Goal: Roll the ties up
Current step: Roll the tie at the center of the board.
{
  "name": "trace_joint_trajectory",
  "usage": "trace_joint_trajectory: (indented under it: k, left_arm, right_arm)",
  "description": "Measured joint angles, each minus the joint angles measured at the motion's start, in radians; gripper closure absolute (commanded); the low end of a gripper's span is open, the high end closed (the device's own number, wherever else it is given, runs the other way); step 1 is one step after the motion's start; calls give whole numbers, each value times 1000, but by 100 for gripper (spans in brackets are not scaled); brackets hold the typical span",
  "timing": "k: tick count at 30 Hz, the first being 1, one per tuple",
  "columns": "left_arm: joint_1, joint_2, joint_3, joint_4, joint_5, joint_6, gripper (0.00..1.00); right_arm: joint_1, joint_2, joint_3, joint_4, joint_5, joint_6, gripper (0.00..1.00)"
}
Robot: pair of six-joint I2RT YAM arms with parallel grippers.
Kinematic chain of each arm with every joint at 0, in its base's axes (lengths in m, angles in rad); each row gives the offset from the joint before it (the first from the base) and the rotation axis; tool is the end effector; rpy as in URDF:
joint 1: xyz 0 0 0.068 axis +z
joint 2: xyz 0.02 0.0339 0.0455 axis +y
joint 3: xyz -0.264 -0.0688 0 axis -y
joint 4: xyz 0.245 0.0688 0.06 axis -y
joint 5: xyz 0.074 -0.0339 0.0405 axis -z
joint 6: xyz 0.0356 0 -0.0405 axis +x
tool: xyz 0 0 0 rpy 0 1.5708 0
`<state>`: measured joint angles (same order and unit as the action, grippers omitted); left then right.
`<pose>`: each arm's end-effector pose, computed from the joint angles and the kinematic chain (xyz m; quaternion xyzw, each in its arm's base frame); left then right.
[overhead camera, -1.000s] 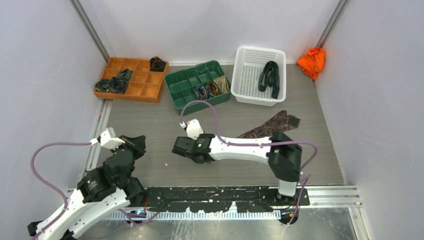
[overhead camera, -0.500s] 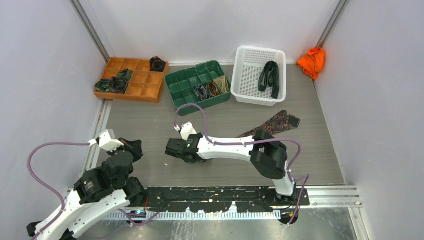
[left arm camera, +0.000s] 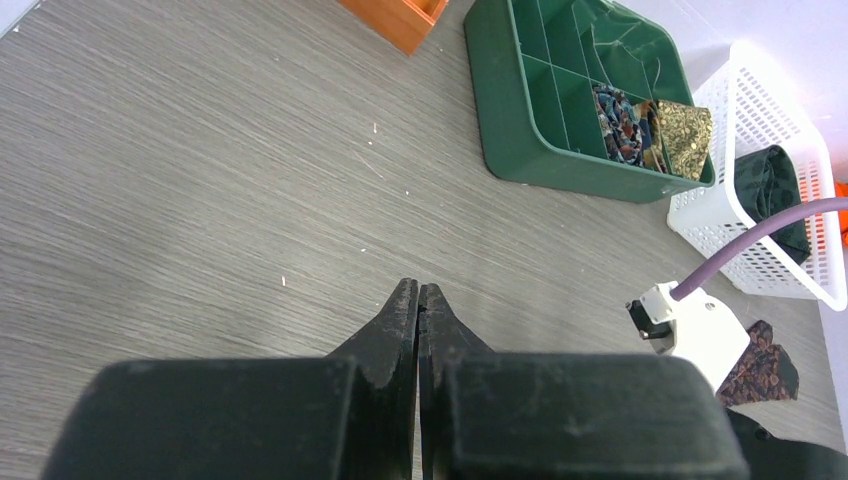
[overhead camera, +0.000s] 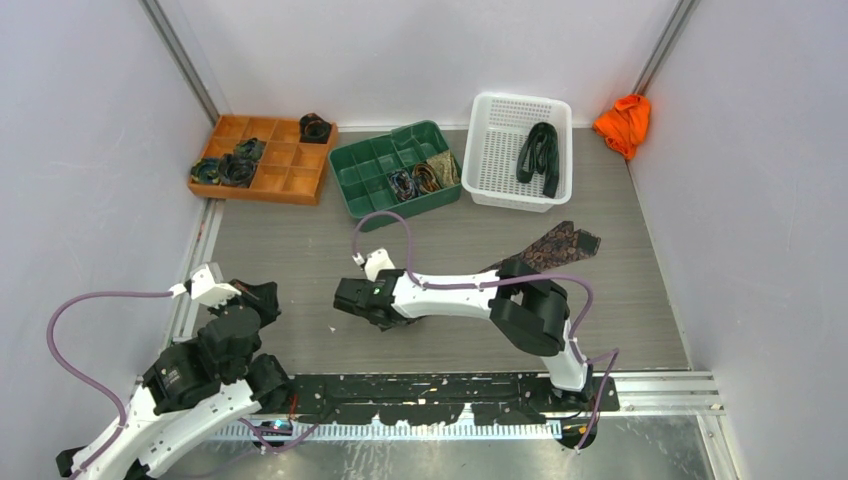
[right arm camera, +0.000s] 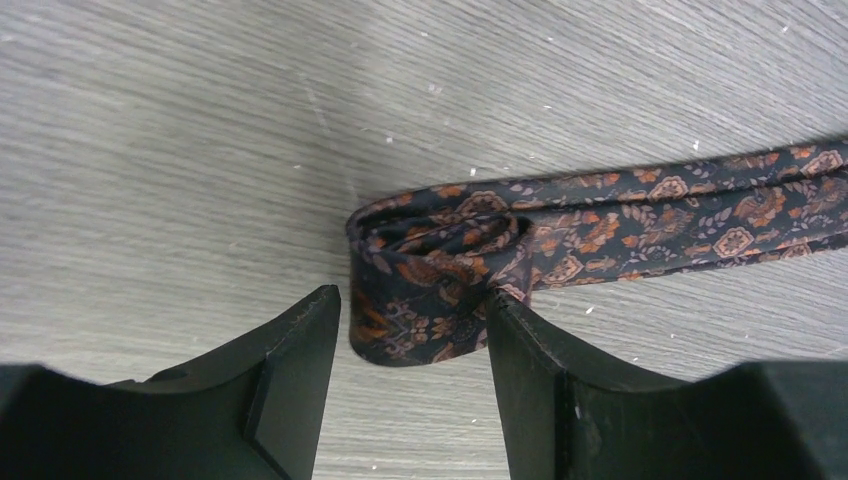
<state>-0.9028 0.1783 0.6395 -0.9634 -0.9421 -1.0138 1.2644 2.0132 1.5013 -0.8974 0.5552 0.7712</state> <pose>0.0450 -0.0105 0.2774 -0.2733 0.7529 -0.1467 0.5805 0.1364 0.3688 0.1815 -0.2126 0.9350 -0.0775 0.2732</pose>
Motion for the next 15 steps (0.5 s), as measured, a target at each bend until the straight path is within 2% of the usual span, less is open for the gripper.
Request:
trace_joint_trajectory:
  k: [9,15]
  left_arm:
    - [0,0,-2,1,0,4,100]
    - [0,2,-8,2,0,5,100]
  right_arm:
    - [-62,-3,-73,33,-11,14,40]
    - [-71,-4,-75,45,-31,15,51]
